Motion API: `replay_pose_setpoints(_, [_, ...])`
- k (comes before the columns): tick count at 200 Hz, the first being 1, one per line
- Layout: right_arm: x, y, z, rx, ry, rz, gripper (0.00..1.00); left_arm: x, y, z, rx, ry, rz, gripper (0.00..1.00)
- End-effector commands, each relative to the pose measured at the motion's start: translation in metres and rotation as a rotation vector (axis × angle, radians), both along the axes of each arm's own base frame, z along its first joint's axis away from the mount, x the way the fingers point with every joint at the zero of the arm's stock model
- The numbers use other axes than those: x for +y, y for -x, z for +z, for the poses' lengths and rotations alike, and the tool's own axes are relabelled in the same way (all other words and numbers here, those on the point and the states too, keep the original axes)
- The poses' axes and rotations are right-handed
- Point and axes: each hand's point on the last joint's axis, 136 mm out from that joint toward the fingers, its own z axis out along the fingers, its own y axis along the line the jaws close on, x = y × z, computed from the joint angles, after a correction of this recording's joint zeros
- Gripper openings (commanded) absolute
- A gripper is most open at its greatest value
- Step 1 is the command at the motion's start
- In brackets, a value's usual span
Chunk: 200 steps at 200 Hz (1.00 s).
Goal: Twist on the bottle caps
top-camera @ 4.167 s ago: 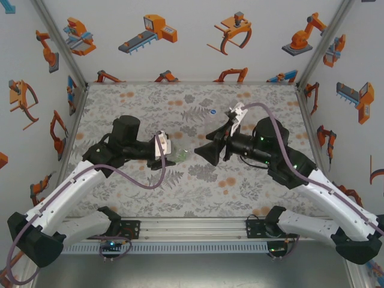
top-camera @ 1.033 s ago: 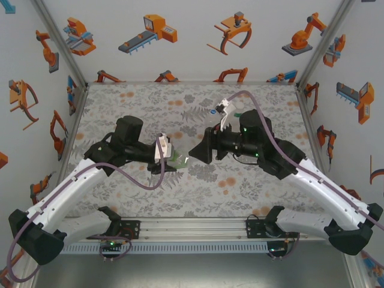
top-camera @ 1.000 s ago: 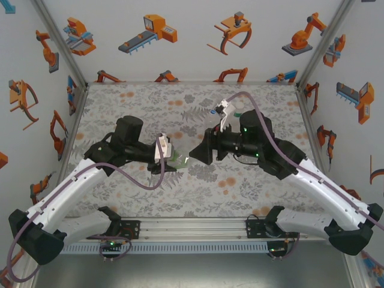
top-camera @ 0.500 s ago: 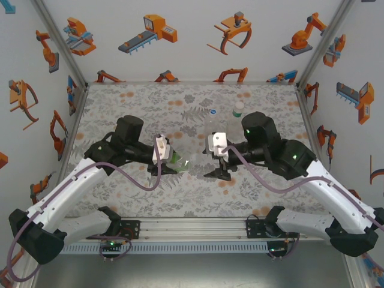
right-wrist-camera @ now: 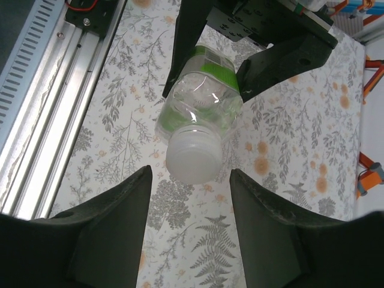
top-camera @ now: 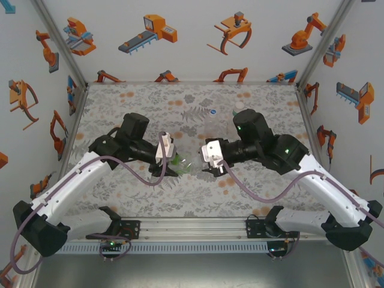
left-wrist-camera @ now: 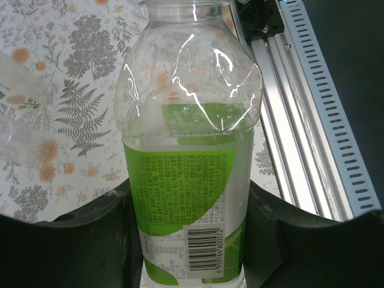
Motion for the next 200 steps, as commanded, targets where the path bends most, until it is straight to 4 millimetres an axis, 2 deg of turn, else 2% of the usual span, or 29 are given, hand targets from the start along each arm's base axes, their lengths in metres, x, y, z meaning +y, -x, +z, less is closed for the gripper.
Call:
replay_pose_setpoints(1, [0.0,0.0009,0.006,-0.063,-0.029,0.014,0.5,-0.0015,0.0064,0.0119,0.024,0.02,-0.029,0.0])
replay_pose_setpoints(129, [0.0049,0.0016,0.0041,-0.066,-0.037,0.026,0.48,-0.0039,-0.0005,0.008,0.077,-0.024,0.004,0.0])
replay_pose_setpoints(200, [0.0066,0.0039,0.0027,0.019,-0.05,-0.002,0.3,-0.0036,-0.0026,0.0065,0.068,-0.031,0.013,0.0])
